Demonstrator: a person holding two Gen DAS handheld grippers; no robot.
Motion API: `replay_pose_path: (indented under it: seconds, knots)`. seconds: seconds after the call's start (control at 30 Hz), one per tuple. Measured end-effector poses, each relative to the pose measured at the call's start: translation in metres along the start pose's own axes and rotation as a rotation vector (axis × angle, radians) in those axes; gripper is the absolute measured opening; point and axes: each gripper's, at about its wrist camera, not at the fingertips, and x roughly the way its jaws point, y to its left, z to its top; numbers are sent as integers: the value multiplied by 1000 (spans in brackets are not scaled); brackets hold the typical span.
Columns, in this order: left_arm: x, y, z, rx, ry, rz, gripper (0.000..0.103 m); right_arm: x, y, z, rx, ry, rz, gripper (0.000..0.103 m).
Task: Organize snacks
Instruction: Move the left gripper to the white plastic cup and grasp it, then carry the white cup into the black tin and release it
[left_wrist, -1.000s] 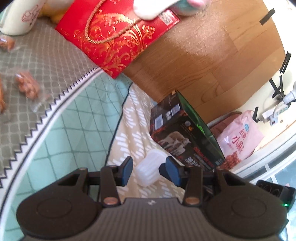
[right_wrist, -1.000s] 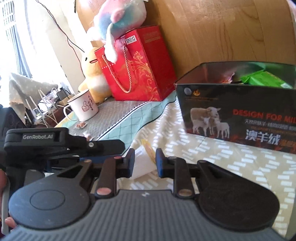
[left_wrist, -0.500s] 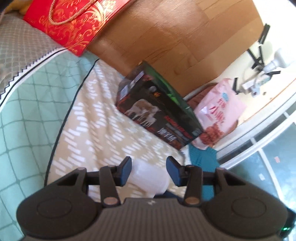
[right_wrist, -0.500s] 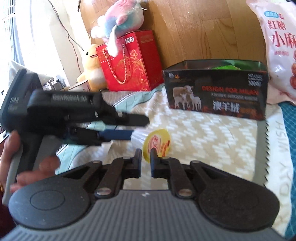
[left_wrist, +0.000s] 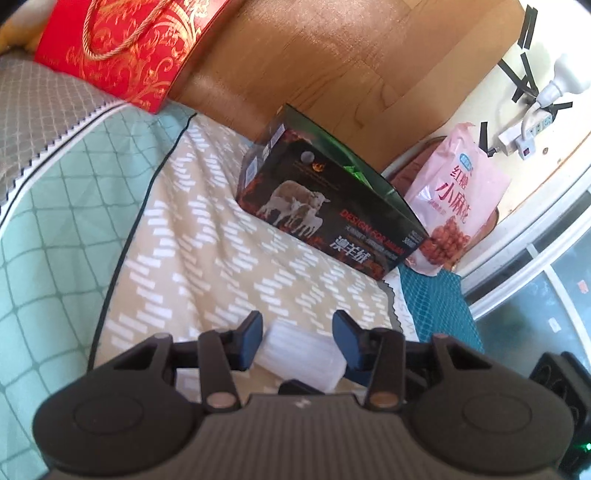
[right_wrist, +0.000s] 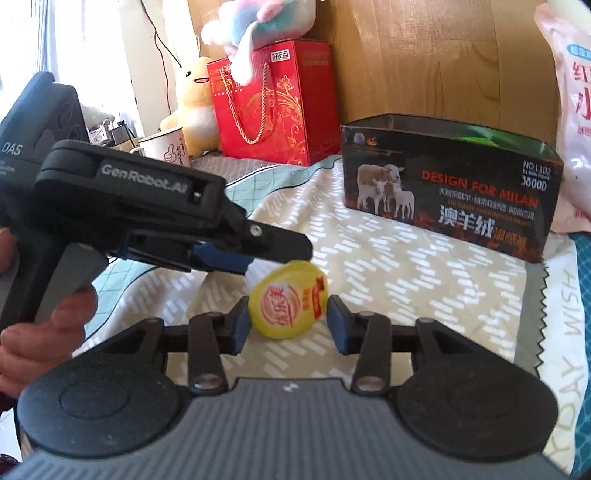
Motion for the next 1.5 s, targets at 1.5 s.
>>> replay_pose_path:
  seconds: [1.5]
  knots:
    - [-30, -96, -10, 315, -199, 266, 65, -93, -36, -11, 294, -343, -264, 49]
